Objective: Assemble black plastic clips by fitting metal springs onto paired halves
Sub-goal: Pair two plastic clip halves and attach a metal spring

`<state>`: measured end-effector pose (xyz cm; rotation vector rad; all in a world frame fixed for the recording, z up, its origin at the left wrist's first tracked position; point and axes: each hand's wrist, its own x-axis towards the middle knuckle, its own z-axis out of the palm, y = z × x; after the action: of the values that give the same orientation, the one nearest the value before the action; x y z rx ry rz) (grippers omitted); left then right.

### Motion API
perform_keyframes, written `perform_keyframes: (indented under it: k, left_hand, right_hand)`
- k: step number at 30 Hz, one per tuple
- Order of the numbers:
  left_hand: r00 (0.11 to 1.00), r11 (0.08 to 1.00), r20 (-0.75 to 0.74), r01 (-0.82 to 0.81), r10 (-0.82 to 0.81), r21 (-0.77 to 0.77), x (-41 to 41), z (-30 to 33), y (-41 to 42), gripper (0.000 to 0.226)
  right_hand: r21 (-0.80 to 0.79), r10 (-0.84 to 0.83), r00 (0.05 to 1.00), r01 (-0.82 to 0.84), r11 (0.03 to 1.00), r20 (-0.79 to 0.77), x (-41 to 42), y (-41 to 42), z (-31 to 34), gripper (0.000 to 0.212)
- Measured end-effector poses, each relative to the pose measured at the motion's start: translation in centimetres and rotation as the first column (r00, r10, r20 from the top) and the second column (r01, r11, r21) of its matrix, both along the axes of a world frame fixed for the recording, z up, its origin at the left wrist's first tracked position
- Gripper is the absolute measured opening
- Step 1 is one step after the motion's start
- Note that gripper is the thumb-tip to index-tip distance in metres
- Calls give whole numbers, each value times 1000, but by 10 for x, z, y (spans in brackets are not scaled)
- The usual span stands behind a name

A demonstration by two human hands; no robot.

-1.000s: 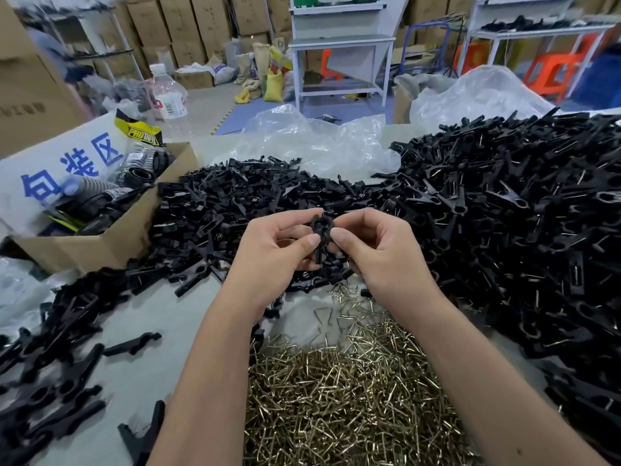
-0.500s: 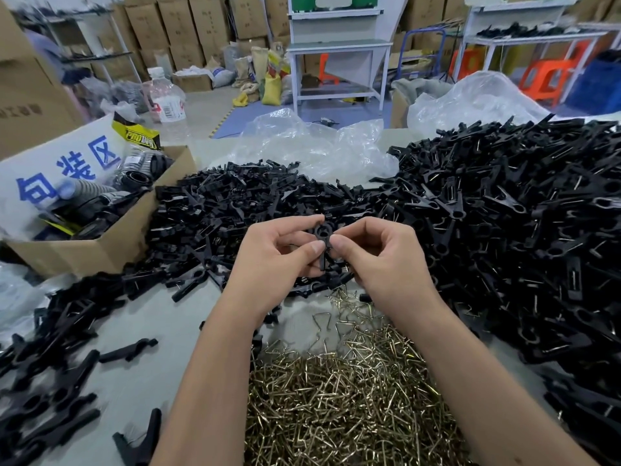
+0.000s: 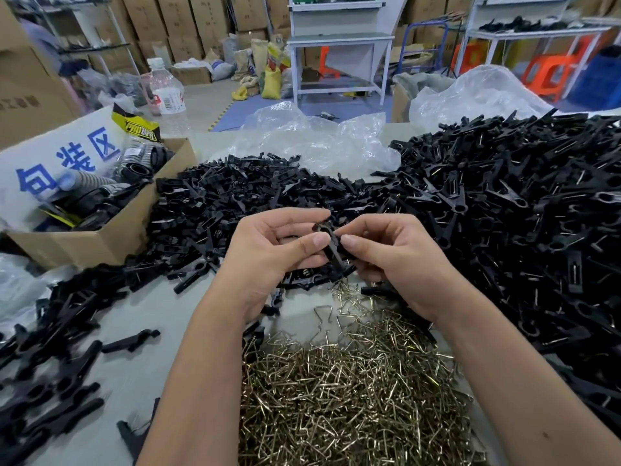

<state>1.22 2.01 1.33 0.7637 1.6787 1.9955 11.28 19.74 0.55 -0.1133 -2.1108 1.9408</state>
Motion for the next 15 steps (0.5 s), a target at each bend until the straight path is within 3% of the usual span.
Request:
perform_keyframes:
  k: [5, 7, 10, 12, 15]
  left_hand:
    - [990, 991, -47, -132, 132, 10, -3, -1, -3, 26]
    - [967, 969, -50, -247, 248, 33, -8, -4, -6, 27]
    - [924, 926, -75, -370, 375, 70, -15, -7, -9, 22]
    - [906, 908, -74, -410, 416, 87, -16, -8, -10, 18]
    - [896, 900, -87, -430, 436, 74, -16, -9, -12, 22]
  right_hand:
    - [49, -145, 989, 143, 988, 22, -3, -1, 0, 12]
    - [238, -152, 988, 139, 961, 40, -3, 2, 2, 15]
    - [590, -45, 985, -62, 805, 166, -1, -7, 6, 12]
    - [724, -24, 965, -179, 667, 260, -2, -24, 6, 4]
    - [850, -56, 948, -255, 460, 314, -6, -43, 1, 12]
